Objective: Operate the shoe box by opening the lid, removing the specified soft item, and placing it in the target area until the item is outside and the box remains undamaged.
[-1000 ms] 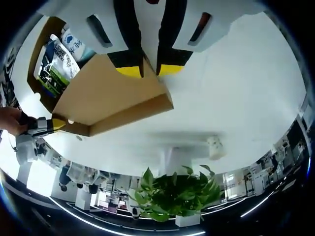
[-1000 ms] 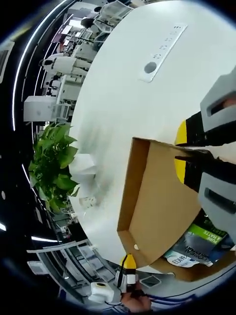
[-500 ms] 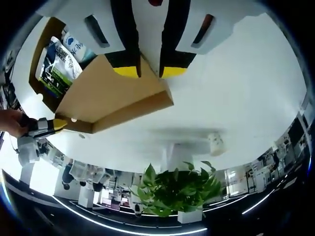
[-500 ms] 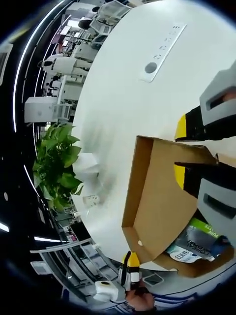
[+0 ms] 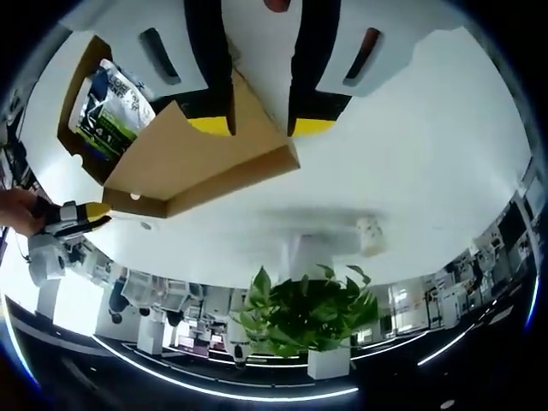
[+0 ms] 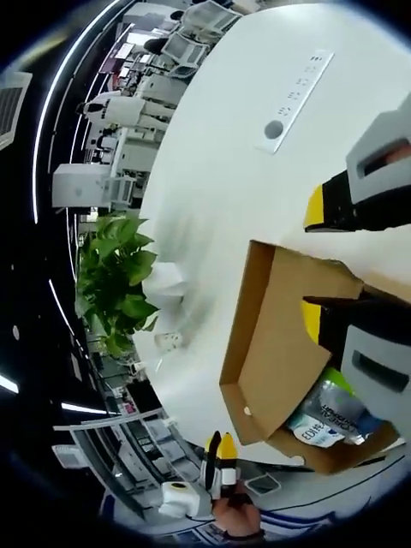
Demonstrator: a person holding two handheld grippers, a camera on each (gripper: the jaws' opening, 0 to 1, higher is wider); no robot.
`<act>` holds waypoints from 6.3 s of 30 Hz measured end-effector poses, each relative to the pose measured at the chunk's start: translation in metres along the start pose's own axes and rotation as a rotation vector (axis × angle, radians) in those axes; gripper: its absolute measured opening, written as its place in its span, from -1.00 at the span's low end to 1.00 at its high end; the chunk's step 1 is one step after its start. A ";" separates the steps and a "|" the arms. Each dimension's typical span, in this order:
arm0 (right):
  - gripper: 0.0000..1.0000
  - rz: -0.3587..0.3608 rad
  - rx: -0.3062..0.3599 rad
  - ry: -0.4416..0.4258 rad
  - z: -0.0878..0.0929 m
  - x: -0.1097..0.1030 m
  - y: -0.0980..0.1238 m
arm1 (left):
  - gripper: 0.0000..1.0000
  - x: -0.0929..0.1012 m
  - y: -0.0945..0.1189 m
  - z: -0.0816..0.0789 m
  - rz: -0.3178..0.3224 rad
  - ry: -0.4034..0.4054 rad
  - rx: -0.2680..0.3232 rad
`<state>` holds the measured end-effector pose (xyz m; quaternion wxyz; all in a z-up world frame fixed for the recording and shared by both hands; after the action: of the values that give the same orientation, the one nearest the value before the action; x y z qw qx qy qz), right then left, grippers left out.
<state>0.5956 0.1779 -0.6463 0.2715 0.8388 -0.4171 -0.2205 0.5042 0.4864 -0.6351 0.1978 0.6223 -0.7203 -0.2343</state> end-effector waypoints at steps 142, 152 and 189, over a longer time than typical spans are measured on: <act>-0.49 -0.159 -0.134 -0.098 0.114 -0.082 0.065 | -1.00 0.155 0.009 0.097 0.330 0.315 -0.245; -0.50 -0.128 -0.210 -0.122 0.115 -0.077 0.049 | -1.00 0.154 0.010 0.097 0.332 0.308 -0.245; -1.00 -0.108 -0.228 -0.238 0.126 -0.081 0.043 | -1.00 0.146 0.020 0.090 0.353 0.303 -0.226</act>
<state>0.4508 0.1883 -0.7027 0.3014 0.7917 -0.3731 -0.3783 0.4150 0.3525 -0.6975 0.4095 0.4888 -0.7492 -0.1792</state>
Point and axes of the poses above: the point that each gripper's makers call its tool centre point, and the gripper's own axes: y roughly backward along the fingers, x roughly to its right, z roughly out of its underside, the point moved 3 cm from there along y, roughly backward along the fingers, and after that the axes turned 5 degrees about -y, right-handed, at the moved point
